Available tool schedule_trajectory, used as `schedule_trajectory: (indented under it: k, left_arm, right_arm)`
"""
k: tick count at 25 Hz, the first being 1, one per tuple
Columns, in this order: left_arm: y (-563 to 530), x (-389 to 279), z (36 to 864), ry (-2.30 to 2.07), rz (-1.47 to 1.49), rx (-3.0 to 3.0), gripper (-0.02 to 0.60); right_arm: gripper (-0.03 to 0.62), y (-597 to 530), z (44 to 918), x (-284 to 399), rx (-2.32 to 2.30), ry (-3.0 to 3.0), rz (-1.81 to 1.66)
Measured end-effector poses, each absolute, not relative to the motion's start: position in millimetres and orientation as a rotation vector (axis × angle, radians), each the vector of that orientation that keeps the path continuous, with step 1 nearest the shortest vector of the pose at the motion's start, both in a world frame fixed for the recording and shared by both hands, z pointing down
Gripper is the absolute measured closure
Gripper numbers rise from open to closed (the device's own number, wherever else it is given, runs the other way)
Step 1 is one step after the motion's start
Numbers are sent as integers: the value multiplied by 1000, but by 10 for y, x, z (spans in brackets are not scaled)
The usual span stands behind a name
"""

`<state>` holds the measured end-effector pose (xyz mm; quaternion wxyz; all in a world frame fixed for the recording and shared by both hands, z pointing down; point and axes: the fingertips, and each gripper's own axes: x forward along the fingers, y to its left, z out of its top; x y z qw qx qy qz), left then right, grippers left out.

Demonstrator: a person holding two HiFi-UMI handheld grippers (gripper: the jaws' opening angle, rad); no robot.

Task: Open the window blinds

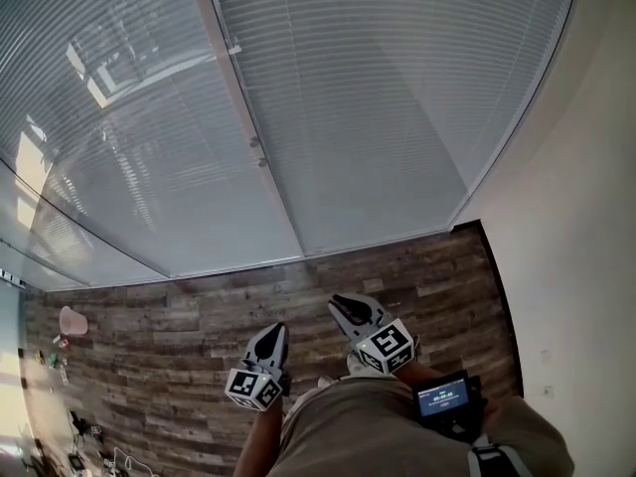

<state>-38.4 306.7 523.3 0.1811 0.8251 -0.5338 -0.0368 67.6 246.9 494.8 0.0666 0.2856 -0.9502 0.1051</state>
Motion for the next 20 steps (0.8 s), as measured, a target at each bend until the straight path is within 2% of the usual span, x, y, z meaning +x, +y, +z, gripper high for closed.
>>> schedule_trajectory:
  k: [20]
  left_arm:
    - [2838,-24,5480,-1635,-152,2210,566]
  right_arm:
    - [542,2111,5159,1242,797,-2898,342]
